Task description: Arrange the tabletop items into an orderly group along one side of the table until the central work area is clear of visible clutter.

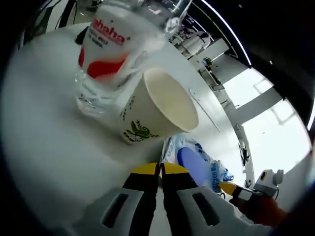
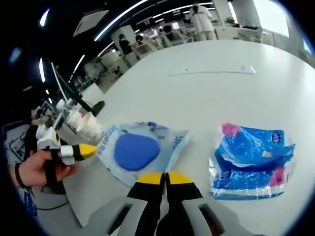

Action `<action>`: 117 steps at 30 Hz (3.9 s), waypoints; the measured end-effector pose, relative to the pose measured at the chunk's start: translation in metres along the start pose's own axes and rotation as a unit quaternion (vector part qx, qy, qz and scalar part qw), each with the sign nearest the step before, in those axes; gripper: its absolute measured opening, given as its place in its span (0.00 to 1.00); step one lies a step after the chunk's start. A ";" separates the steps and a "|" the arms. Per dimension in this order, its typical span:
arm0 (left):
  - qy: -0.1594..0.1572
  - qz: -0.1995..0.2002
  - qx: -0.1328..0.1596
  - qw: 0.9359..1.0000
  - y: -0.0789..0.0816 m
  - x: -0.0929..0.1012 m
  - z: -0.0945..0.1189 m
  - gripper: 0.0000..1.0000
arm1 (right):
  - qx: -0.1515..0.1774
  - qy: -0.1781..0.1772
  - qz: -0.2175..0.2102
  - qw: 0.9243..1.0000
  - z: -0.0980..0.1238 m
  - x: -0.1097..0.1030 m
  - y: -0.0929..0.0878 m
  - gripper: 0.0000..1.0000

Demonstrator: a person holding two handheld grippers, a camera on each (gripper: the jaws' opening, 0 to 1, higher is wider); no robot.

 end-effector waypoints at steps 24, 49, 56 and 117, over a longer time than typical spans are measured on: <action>0.008 -0.008 -0.005 1.000 -0.008 -0.010 0.017 0.07 | 0.019 -0.005 -0.022 1.000 0.015 0.010 -0.010 0.07; 0.002 -0.141 -0.104 0.985 -0.085 0.015 0.048 0.05 | 0.065 -0.042 -0.005 0.997 0.085 0.056 -0.053 0.09; -0.010 -0.236 -0.142 0.961 -0.097 0.042 0.038 0.05 | 0.074 -0.059 -0.016 0.995 0.100 0.075 -0.070 0.10; -0.004 -0.410 -0.154 0.899 -0.081 0.187 -0.110 0.13 | 0.081 -0.105 -0.088 0.987 0.102 0.152 -0.055 0.15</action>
Point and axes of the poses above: the point that each gripper's makers call its tool centre point, and the gripper's own axes: z roughly backward along the fingers, x roughly to its right, y roughly out of its top, the point moved 6 cm from there along z, roughly backward along the fingers, and after that the axes turned 13 degrees about -x, right-handed, at the moved point
